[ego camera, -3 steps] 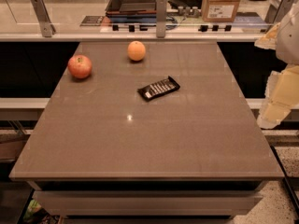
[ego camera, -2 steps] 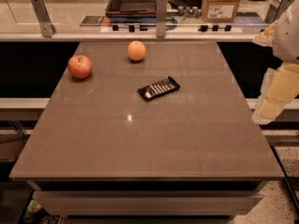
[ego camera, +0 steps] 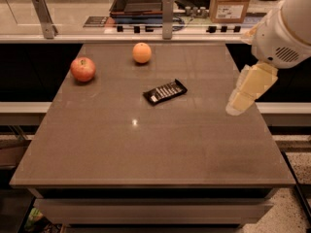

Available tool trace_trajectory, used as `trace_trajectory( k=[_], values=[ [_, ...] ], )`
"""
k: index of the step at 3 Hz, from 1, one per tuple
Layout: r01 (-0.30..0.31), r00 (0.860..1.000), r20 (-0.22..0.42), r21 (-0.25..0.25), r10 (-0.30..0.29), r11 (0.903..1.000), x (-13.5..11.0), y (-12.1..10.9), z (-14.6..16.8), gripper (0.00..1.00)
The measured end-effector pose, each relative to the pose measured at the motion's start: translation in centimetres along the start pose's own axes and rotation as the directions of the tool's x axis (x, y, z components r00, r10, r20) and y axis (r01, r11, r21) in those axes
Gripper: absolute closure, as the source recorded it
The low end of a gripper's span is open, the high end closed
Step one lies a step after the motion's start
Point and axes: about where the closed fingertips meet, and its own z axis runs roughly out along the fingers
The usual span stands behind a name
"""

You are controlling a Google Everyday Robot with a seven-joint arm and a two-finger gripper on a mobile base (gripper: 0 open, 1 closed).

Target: Pick orange

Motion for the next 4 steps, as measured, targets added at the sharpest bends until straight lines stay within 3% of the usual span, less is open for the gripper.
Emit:
trace_trajectory(
  k=[1,2,3,4],
  values=[
    [-0.098,0.991,0.096,0.040,0.094,0.9943,-1.7,-2.3,3.0,0.00],
    [-0.233,0.955,0.205,0.084,0.212,0.9688,-2.1,-5.4,5.8,0.00],
    [-0.327,0.905,0.324,0.114,0.276,0.9381,-3.4,-9.3,8.4,0.00],
    [-0.377,0.852,0.429,0.100,0.302,0.9208,-5.4,-12.0,10.6,0.00]
  ],
)
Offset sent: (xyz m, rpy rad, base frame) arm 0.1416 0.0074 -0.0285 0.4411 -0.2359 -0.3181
